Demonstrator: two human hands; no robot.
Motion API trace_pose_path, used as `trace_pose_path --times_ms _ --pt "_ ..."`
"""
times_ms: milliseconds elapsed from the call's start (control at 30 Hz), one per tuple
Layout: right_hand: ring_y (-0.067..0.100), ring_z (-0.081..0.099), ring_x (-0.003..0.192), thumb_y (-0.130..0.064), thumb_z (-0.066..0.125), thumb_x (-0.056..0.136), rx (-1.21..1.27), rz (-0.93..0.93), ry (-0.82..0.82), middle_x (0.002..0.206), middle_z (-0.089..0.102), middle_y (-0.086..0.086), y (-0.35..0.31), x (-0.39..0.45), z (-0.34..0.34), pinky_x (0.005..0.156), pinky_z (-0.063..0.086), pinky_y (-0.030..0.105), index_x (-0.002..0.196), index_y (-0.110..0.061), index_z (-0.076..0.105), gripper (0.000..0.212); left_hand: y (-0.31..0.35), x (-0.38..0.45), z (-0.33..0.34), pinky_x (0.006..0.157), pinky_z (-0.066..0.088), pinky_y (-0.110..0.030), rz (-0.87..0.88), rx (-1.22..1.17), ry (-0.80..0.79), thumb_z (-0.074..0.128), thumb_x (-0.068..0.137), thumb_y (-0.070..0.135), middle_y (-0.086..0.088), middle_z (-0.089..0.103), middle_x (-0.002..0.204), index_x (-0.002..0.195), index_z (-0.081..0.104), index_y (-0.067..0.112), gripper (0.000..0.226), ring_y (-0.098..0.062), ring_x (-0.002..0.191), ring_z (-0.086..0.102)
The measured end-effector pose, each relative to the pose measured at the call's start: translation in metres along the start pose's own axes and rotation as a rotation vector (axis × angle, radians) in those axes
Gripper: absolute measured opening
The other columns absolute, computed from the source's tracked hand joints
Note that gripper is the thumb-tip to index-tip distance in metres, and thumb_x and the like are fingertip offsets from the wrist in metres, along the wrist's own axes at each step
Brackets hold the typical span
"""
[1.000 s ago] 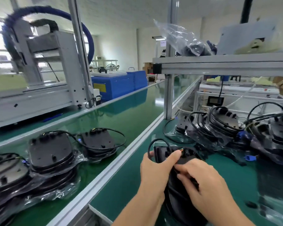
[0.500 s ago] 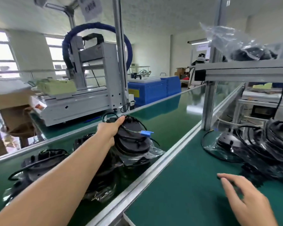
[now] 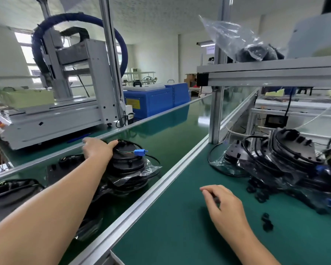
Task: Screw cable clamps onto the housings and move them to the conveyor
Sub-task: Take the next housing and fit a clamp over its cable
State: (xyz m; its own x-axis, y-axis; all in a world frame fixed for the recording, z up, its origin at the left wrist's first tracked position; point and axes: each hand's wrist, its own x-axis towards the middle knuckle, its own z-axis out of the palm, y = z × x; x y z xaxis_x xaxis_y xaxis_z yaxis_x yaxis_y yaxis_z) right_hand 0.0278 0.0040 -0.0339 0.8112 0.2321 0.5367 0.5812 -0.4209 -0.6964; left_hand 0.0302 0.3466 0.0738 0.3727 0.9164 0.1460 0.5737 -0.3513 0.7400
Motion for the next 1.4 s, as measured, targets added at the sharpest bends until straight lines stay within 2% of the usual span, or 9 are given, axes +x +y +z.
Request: trace_pose_path --times_ms 300,533,667,833,967,1033,1167,1333,1400 --pt "0.004 0.056 0.085 -0.019 0.064 0.090 -0.075 0.001 0.004 0.080 0.062 -0.019 0.016 -0.021 -0.068 0.073 0.042 0.014 0.086 -0.027 0.069 0.010 0.049 -0.042 -0.008 0.094 0.046 -0.049 0.459 0.621 0.227 0.065 0.083 0.027 -0.027 0.056 0.118 0.114 0.063 0.002 0.040 -0.043 0.116 0.048" --pt "0.000 0.056 0.078 -0.023 0.059 0.093 -0.083 0.119 0.148 0.085 0.062 -0.025 0.043 -0.031 -0.139 0.066 0.037 0.010 0.085 -0.032 0.067 0.014 0.163 -0.195 0.075 0.079 0.046 -0.028 0.837 -0.032 -0.451 0.059 0.092 0.039 -0.003 0.070 0.100 0.103 0.071 0.013 0.031 -0.021 0.090 0.062" --pt "-0.002 0.057 0.085 -0.024 0.057 0.094 -0.122 0.111 0.210 0.085 0.061 -0.027 0.049 -0.034 -0.153 0.072 0.043 0.012 0.093 -0.030 0.069 0.013 0.215 -0.280 0.138 0.071 0.042 -0.027 0.765 -0.109 -0.759 0.051 0.088 0.062 -0.007 0.062 0.093 0.101 0.063 0.017 0.048 -0.022 0.078 0.054" --pt "-0.002 0.053 0.079 -0.028 0.054 0.094 -0.135 0.058 0.278 0.083 0.058 -0.025 0.052 -0.034 -0.162 0.073 0.042 0.012 0.095 -0.028 0.068 0.015 0.242 -0.311 0.179 0.055 0.043 -0.029 0.655 -0.003 -0.783 0.060 0.078 0.069 -0.004 0.051 0.065 0.095 0.051 0.008 0.064 -0.020 0.059 0.051" --pt "-0.004 0.049 0.085 -0.029 0.052 0.093 -0.148 0.023 0.306 0.082 0.058 -0.021 0.052 -0.033 -0.160 0.076 0.038 0.009 0.095 -0.025 0.069 0.017 0.251 -0.305 0.188 0.078 0.055 -0.035 0.619 0.113 -0.778 0.076 0.072 0.055 -0.015 0.065 0.109 0.121 0.053 0.002 0.076 -0.031 0.096 0.064" --pt "-0.004 0.048 0.082 -0.028 0.053 0.093 -0.145 0.026 0.321 0.079 0.057 -0.021 0.051 -0.033 -0.159 0.075 0.037 0.008 0.094 -0.025 0.069 0.017 0.254 -0.305 0.187 0.080 0.058 -0.040 0.473 -0.046 -0.927 0.083 0.069 0.042 -0.018 0.066 0.112 0.125 0.052 -0.003 0.078 -0.032 0.095 0.068" --pt "-0.001 0.052 0.085 -0.025 0.055 0.093 -0.148 0.057 0.356 0.082 0.059 -0.024 0.057 -0.032 -0.161 0.075 0.038 0.008 0.095 -0.026 0.070 0.015 0.249 -0.314 0.182 0.033 0.043 -0.017 0.150 -0.385 -1.133 0.075 0.082 0.019 -0.008 0.068 0.054 0.095 0.060 0.001 0.027 -0.017 0.037 0.063" --pt "-0.002 0.060 0.085 -0.029 0.054 0.095 -0.013 0.235 0.375 0.086 0.067 -0.022 0.054 -0.032 -0.171 0.076 0.047 0.019 0.096 -0.040 0.065 0.016 0.222 -0.304 0.153 0.068 0.052 -0.030 0.056 -0.736 -1.201 0.071 0.086 0.027 -0.014 0.070 0.081 0.097 0.060 0.001 0.031 -0.027 0.065 0.066" --pt "-0.002 0.063 0.082 -0.038 0.050 0.095 0.169 0.368 0.377 0.089 0.069 -0.019 0.047 -0.027 -0.178 0.073 0.050 0.022 0.105 -0.043 0.061 0.016 0.199 -0.295 0.128 0.059 0.055 -0.029 0.064 -0.808 -1.161 0.075 0.082 0.030 -0.013 0.071 0.081 0.096 0.064 0.002 0.033 -0.024 0.061 0.066"
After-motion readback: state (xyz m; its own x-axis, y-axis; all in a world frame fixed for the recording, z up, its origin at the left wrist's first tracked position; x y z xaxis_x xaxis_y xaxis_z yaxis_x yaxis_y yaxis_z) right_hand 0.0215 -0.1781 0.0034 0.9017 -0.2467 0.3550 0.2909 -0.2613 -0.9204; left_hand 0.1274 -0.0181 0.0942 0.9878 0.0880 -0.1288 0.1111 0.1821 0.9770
